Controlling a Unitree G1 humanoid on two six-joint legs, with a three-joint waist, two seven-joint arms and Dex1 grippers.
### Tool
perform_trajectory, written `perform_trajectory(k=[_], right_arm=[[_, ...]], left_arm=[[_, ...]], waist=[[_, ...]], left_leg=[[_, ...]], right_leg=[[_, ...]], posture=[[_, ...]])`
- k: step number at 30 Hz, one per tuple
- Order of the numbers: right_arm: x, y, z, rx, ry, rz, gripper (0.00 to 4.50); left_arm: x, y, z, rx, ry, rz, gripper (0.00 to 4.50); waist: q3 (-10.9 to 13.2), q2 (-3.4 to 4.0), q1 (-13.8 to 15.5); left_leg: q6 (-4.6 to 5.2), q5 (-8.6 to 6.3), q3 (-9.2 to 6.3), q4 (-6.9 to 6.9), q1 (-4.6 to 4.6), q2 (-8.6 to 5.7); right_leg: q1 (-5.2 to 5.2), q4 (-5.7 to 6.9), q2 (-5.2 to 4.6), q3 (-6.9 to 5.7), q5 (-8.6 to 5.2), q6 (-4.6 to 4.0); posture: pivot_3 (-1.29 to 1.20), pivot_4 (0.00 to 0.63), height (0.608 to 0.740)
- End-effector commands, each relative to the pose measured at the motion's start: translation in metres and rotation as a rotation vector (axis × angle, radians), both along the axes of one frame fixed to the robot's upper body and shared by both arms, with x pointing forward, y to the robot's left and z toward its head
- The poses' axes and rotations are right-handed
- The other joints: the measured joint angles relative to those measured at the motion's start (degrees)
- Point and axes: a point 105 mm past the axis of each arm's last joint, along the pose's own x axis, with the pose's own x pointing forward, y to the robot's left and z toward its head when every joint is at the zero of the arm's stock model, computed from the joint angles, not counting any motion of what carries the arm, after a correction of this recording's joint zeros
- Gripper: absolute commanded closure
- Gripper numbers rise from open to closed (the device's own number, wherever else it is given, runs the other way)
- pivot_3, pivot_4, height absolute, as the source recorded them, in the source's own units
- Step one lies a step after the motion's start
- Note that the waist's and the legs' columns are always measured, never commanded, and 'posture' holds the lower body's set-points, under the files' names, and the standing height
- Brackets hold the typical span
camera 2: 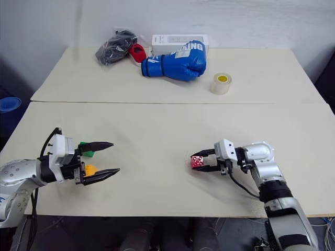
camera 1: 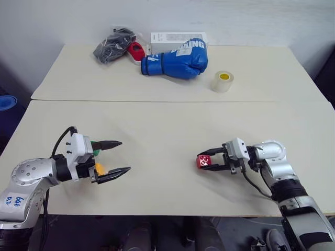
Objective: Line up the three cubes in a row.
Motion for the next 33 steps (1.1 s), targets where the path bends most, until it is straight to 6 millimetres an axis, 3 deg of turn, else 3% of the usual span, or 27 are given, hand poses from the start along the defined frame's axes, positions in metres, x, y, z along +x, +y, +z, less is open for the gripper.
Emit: perform_trajectory(k=[1,7,10,13,16,19,22,26,30,33], right_arm=[[0.001,0.001,-0.003,-0.023,0.032,0.042,3.0],[0.005,0.003,0.007,0.026,-0.001,0.03,1.0],[0.004,-0.004,0.024,0.07,-0.054,-0.023,0.04],[-0.001,-0.009,0.046,0.178,-0.123,-0.116,0.04],[-0.014,-0.027,0.058,0.316,-0.215,-0.242,0.04],[-0.032,-0.04,0.049,0.333,-0.213,-0.299,0.04],[-0.046,-0.045,0.047,0.372,-0.127,-0.272,0.04],[-0.048,-0.048,0.045,0.369,-0.144,-0.283,0.04],[-0.052,-0.043,0.041,0.342,-0.142,-0.232,0.04],[-0.052,-0.042,0.039,0.338,-0.144,-0.23,0.04]], left_arm=[[-0.003,0.001,0.014,0.006,-0.048,-0.013,0.0],[-0.001,0.014,0.02,-0.015,-0.063,0.05,0.0],[-0.004,0.034,0.024,-0.033,-0.077,0.136,0.0],[-0.013,0.066,0.029,-0.068,-0.095,0.294,0.0],[-0.031,0.12,0.028,-0.15,-0.101,0.564,0.0],[-0.059,0.164,0.007,-0.14,-0.044,0.773,0.0],[-0.079,0.188,-0.016,-0.126,0.051,0.895,0.0],[-0.082,0.19,-0.029,-0.112,0.12,0.889,0.0],[-0.042,0.17,-0.013,-0.12,0.054,0.828,0.0],[-0.011,0.147,-0.008,-0.087,0.099,0.809,0.0]], waist=[[0.0,0.0,0.04],[0.0,0.0,-0.05],[0.01,0.01,-0.03],[0.01,0.01,-0.06],[0.01,0.01,0.05],[0.0,0.01,0.08],[0.0,0.0,0.1],[-0.04,-0.08,0.34],[-0.04,-0.07,1.61],[-0.07,-0.12,1.66]], left_leg=[[0.0,0.0,-0.01,0.0,0.0,0.0],[0.0,0.0,-0.01,0.0,-0.01,0.0],[0.0,0.0,-0.01,0.0,0.0,0.0],[-0.04,-0.02,-0.07,-0.01,-0.05,0.03],[-0.05,-0.05,-0.09,-0.03,-0.04,0.04],[-0.06,-0.11,-0.1,-0.04,-0.01,0.04],[0.03,-0.21,-0.03,-0.05,0.01,0.03],[-0.08,-0.38,-0.06,-0.04,0.09,0.03],[-0.25,-0.46,-0.1,-0.04,0.06,0.03],[-0.05,-0.32,-0.1,-0.04,0.06,0.03]], right_leg=[[0.01,-0.01,0.0,-0.01,0.0,0.0],[0.0,0.0,0.0,-0.01,0.0,0.0],[0.0,0.01,-0.01,-0.01,0.0,0.0],[-0.02,-0.05,0.01,-0.04,0.0,0.0],[0.0,-0.09,0.0,-0.04,0.0,0.0],[0.03,-0.13,0.01,-0.05,0.0,0.0],[0.03,-0.19,-0.01,0.0,0.0,0.0],[0.03,-0.29,-0.09,0.05,0.0,-0.01],[-0.02,-0.27,-0.11,0.03,-0.03,-0.06],[0.02,-0.25,-0.12,0.04,-0.02,-0.05]], posture=[[0.0,0.15,0.74],[0.0,0.15,0.74],[0.0,0.15,0.74],[0.0,0.15,0.74],[0.0,0.15,0.74],[0.0,0.15,0.74],[0.0,0.15,0.74],[0.0,0.15,0.74],[0.0,0.15,0.74],[0.0,0.15,0.74]])
